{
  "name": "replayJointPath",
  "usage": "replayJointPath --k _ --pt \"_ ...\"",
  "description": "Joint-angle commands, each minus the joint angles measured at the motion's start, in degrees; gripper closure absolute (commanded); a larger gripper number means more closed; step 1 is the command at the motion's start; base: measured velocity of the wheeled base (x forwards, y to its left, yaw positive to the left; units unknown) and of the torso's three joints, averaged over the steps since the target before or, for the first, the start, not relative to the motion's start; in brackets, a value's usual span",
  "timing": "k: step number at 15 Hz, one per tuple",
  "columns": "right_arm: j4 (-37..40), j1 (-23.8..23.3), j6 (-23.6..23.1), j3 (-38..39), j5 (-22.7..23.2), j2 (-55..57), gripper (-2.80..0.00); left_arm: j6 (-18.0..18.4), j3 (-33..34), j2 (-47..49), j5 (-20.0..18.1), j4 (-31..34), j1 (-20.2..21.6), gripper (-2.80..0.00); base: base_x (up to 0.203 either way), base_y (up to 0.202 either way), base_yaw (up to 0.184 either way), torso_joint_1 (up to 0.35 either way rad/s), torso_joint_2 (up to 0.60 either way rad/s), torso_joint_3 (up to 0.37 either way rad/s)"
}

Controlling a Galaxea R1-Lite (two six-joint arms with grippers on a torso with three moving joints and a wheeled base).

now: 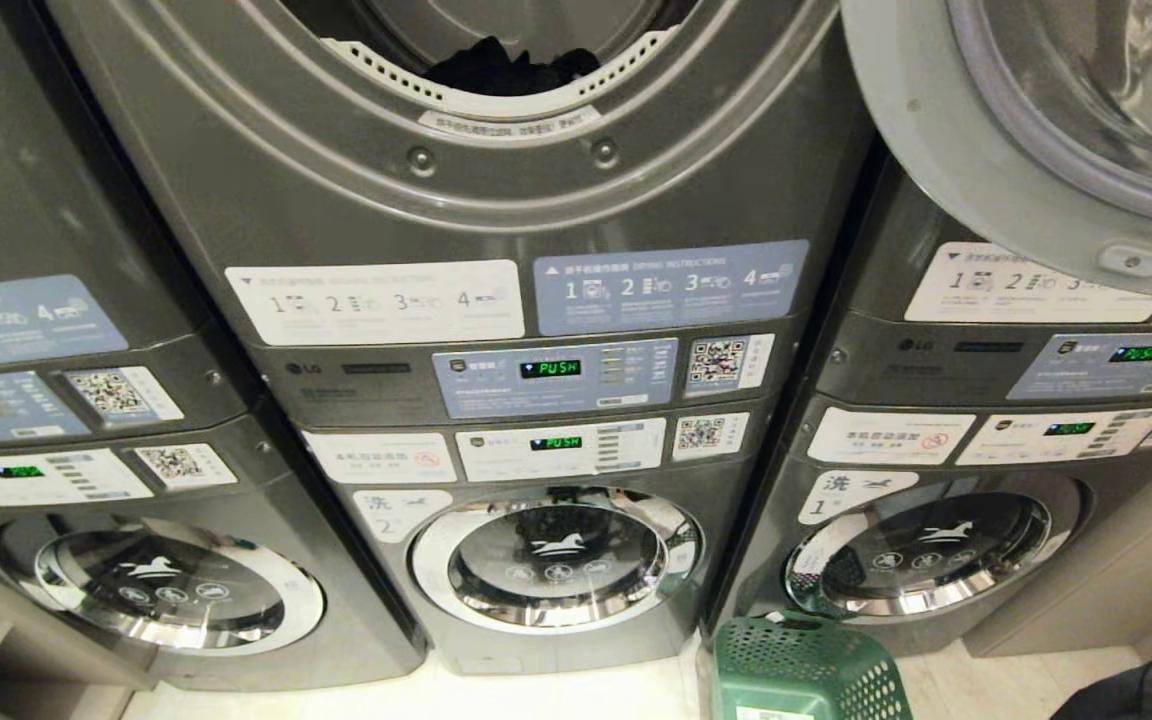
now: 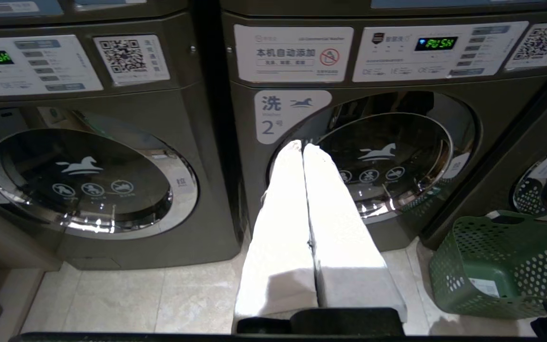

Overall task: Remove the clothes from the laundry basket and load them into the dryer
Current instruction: Put the clothes in the dryer

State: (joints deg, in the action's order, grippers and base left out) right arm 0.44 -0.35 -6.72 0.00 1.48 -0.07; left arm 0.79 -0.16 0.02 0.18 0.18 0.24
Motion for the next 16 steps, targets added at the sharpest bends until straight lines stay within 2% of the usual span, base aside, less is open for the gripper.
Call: replayJointPath --k 1,16 --pt "0.0 0.0 -0.05 0.0 0.02 0.07 0.0 0.0 -0.01 -0.02 0.08 -0.01 0.02 0.0 0.0 0.193 0.002 0.003 0.0 0.001" --pt "0.0 0.0 -0.05 0.0 0.02 0.07 0.0 -0.35 -0.02 -0.02 0.08 -0.01 0.02 0.0 0.0 0.195 -0.001 0.0 0.0 0.003"
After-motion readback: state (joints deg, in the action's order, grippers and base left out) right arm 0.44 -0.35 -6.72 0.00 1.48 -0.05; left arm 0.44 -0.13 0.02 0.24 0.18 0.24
